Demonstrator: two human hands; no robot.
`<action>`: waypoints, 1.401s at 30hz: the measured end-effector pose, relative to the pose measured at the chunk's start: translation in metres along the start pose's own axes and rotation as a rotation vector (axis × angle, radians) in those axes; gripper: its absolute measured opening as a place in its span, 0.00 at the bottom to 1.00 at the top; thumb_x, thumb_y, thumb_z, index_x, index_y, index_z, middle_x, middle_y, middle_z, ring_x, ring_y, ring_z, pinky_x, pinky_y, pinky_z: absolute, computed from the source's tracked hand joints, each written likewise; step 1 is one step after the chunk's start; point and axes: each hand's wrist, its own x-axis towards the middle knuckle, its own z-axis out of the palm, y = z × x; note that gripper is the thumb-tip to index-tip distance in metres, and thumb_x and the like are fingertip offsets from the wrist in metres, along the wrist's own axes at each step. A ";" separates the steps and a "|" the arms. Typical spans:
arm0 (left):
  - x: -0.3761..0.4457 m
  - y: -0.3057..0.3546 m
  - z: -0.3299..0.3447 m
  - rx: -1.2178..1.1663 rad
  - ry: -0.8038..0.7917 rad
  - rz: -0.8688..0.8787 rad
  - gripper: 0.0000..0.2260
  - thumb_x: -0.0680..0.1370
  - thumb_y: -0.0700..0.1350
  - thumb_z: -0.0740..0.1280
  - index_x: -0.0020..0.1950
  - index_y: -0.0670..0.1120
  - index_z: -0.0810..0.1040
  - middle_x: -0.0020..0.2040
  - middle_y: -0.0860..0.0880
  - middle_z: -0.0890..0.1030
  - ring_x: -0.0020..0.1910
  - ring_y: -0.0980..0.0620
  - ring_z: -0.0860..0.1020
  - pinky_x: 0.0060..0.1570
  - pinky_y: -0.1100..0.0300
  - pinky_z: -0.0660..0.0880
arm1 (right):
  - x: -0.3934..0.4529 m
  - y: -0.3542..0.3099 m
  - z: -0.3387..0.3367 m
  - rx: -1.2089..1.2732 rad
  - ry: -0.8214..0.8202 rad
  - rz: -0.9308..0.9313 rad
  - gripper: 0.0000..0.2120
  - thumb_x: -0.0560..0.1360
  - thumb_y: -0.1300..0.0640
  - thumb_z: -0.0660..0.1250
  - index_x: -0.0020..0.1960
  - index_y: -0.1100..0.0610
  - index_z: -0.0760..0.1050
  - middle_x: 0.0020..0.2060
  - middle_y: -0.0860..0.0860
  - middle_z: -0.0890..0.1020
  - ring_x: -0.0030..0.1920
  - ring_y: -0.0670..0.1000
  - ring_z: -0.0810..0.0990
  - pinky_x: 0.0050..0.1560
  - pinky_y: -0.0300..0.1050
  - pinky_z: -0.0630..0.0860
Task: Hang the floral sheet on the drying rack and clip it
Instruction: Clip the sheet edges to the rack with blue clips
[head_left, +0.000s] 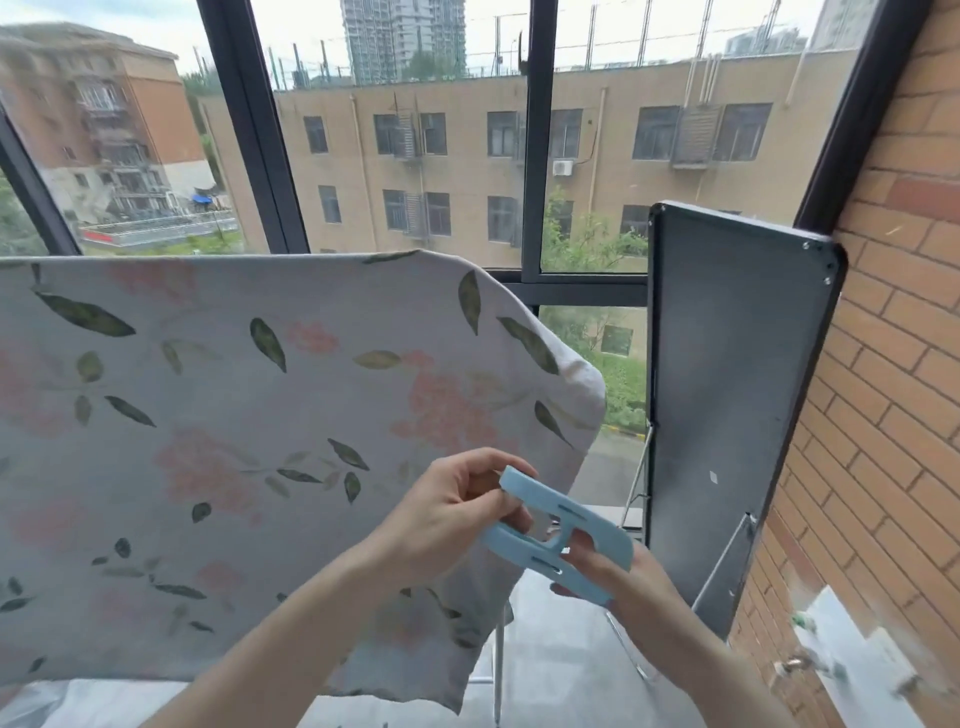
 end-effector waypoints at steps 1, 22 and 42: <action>0.005 0.004 -0.013 0.030 -0.020 0.016 0.09 0.78 0.42 0.68 0.57 0.45 0.83 0.44 0.46 0.86 0.44 0.48 0.84 0.49 0.57 0.79 | 0.007 -0.007 0.005 0.001 0.027 -0.015 0.33 0.59 0.31 0.80 0.58 0.49 0.84 0.56 0.60 0.85 0.58 0.62 0.83 0.67 0.72 0.71; 0.141 0.139 -0.133 1.255 0.142 0.199 0.15 0.85 0.57 0.59 0.67 0.56 0.80 0.62 0.50 0.81 0.55 0.48 0.76 0.51 0.55 0.72 | 0.120 -0.036 0.011 0.111 0.373 -0.206 0.42 0.57 0.32 0.82 0.63 0.55 0.82 0.56 0.57 0.86 0.56 0.54 0.86 0.60 0.50 0.82; 0.194 0.163 -0.187 0.953 0.528 0.157 0.08 0.78 0.52 0.73 0.46 0.50 0.88 0.47 0.52 0.85 0.48 0.51 0.81 0.48 0.55 0.82 | 0.202 -0.160 -0.028 0.397 0.325 -0.332 0.26 0.80 0.41 0.68 0.71 0.57 0.74 0.64 0.58 0.80 0.63 0.56 0.83 0.66 0.54 0.78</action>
